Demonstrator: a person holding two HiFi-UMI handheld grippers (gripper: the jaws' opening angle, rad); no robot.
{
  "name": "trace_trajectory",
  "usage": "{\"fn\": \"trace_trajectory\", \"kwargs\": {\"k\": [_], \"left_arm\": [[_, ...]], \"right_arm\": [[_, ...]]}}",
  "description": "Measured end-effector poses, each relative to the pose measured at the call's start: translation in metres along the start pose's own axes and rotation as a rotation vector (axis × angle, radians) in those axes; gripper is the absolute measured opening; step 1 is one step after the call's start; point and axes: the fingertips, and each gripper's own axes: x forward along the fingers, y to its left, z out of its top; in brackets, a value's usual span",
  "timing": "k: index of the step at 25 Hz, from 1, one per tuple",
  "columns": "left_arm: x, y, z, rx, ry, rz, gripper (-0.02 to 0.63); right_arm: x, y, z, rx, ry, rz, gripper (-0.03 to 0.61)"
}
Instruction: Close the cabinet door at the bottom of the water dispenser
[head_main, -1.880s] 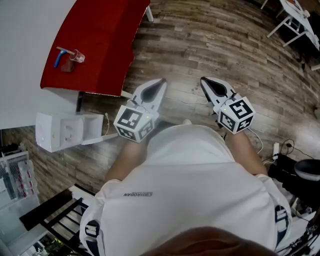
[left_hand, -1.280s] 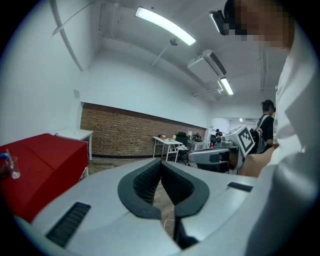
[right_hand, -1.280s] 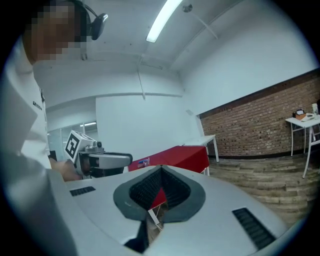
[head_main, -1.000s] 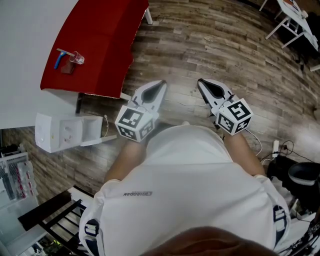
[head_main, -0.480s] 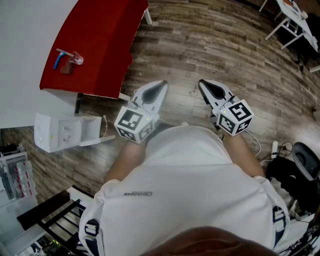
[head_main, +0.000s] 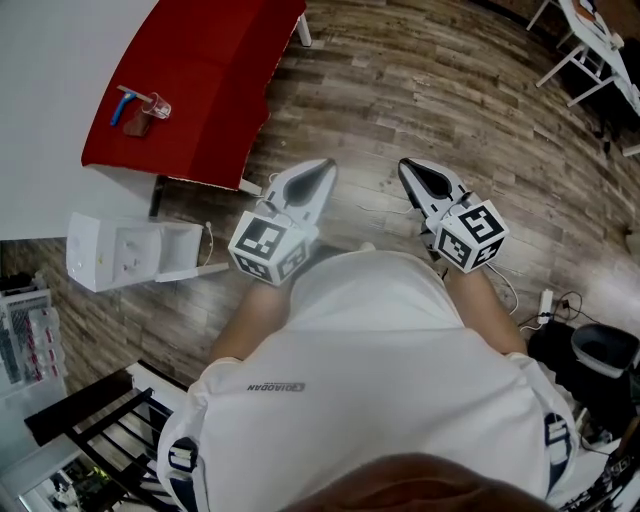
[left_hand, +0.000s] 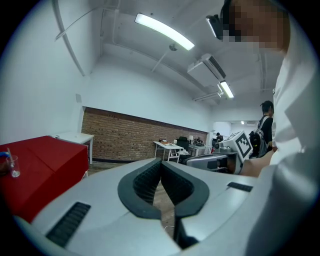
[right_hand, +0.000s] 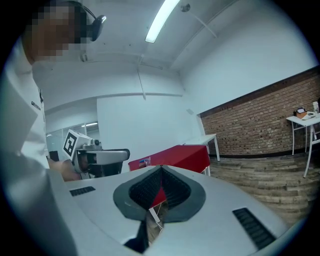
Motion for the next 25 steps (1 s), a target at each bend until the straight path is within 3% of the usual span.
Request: {"fn": "trace_trajectory", "kwargs": {"k": [12,25], "left_arm": [[-0.032,0.008,-0.008,-0.015,0.026,0.146,-0.008],[-0.095,0.044,-0.018,-0.072,0.039,0.332,-0.008]], "right_arm": [[0.023,0.019,-0.008,0.016,0.028,0.146,0.021],[0.082,0.065,-0.015,0.016,0.087,0.32,0.021]]}}
